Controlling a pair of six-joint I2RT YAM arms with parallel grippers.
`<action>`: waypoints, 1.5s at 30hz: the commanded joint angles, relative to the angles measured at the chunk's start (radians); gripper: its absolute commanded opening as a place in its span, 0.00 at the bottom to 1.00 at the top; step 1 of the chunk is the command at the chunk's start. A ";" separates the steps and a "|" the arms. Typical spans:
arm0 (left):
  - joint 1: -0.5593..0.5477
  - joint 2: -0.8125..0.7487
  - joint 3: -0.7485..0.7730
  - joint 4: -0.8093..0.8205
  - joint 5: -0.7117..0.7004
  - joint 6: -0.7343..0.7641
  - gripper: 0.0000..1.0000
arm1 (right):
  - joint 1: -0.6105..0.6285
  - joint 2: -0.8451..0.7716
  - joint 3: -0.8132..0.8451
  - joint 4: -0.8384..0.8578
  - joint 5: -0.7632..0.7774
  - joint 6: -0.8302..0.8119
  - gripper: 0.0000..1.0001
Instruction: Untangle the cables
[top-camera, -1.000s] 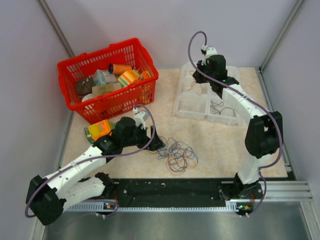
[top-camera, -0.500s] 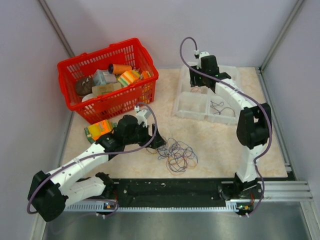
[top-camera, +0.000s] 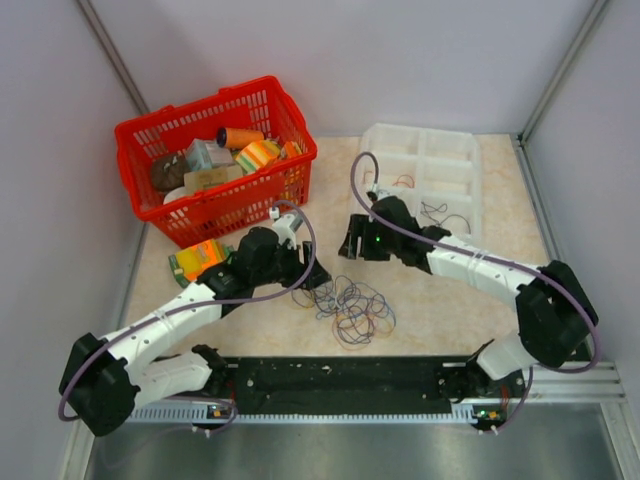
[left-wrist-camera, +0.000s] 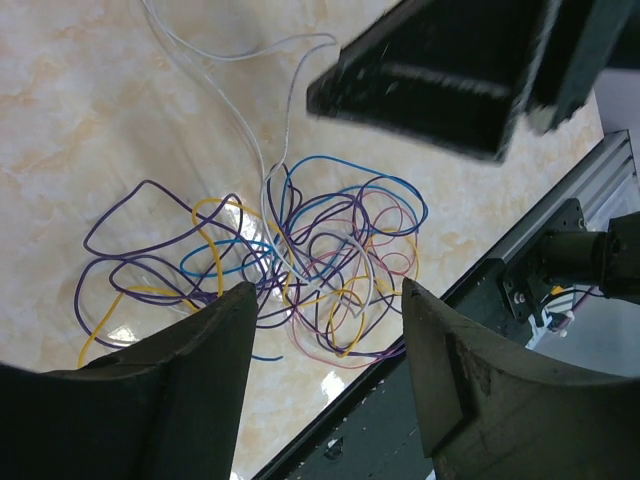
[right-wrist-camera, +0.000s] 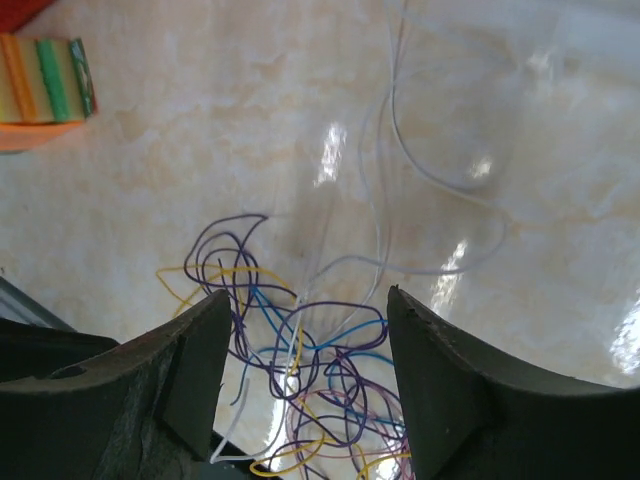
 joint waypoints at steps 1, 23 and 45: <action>0.000 -0.002 0.000 0.063 0.005 -0.021 0.63 | 0.028 0.006 -0.100 0.240 -0.046 0.170 0.63; 0.083 0.136 -0.060 0.322 0.052 -0.244 0.44 | 0.031 -0.234 -0.317 0.611 -0.242 0.291 0.00; 0.100 0.364 -0.283 0.545 0.104 -0.269 0.44 | 0.031 -0.476 0.571 0.090 0.032 -0.319 0.00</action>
